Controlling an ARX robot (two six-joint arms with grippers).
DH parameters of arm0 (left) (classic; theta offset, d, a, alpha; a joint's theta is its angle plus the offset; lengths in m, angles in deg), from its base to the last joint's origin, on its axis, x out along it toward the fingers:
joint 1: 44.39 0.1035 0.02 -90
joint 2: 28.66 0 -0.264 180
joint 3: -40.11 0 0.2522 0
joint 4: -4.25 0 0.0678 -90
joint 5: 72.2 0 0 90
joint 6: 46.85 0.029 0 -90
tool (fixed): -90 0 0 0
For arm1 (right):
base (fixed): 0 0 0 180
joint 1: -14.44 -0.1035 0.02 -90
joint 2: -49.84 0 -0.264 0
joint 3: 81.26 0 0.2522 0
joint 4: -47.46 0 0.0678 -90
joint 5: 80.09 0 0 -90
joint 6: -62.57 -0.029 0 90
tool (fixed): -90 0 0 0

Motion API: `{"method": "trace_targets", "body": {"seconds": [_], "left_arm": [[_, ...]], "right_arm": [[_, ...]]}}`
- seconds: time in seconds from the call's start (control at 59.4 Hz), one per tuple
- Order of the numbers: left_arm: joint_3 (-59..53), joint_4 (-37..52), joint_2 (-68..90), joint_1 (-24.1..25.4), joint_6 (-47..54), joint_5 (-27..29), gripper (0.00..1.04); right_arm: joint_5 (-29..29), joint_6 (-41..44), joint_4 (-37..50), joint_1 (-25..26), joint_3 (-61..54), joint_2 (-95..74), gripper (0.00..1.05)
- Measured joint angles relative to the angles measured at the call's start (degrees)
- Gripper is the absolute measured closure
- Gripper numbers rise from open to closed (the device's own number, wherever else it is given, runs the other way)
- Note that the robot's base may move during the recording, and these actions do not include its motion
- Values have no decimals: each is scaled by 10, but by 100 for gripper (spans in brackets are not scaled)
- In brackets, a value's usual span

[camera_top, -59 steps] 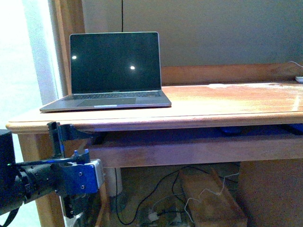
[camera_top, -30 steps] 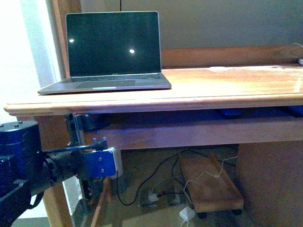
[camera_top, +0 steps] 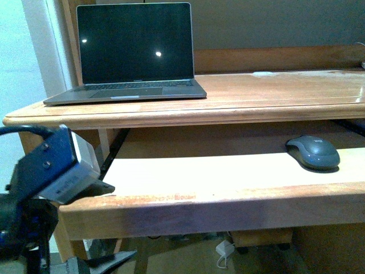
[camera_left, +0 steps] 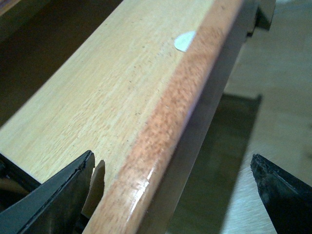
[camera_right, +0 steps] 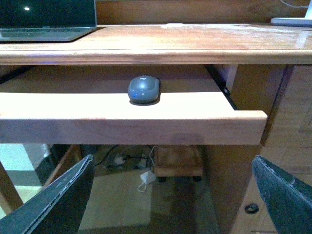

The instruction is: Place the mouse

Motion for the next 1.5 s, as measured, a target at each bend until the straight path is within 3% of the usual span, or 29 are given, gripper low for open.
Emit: {"method": "trace_targets", "body": {"seconds": [0.151, 0.353, 0.37, 0.505, 0.572, 0.606, 0.707, 0.976, 1.01, 1.094, 1.498], "left_arm": [[-47, 43, -90, -5, -242, -11, 8], [-77, 78, -266, 2, -541, 34, 8], [-79, 78, -277, 2, -551, 49, 8], [-146, 6, -452, -28, -503, 383, 28], [-186, -20, -528, -23, -475, 488, 39], [-199, -21, -555, -17, -465, 515, 44], [-225, -21, -598, 0, -450, 516, 60], [-283, -24, -654, 37, -439, 476, 102], [-289, -27, -664, 60, -436, 441, 102], [-301, -33, -681, 88, -436, 430, 102], [-336, -69, -753, 94, -435, 424, 102]], "right_arm": [[0, 0, 0, 0, 0, 0, 7], [0, 0, 0, 0, 0, 0, 7], [0, 0, 0, 0, 0, 0, 7], [0, 0, 0, 0, 0, 0, 7], [0, 0, 0, 0, 0, 0, 7], [-5, -11, -12, -3, 3, -7, 7], [-7, -64, -22, -34, 40, -100, 7], [-23, -49, 214, -68, 201, -444, 7], [-26, -39, 223, -72, 224, -482, 7], [-40, -10, 230, -85, 279, -570, 7], [-92, 84, 144, -112, 473, -822, 7]]}}
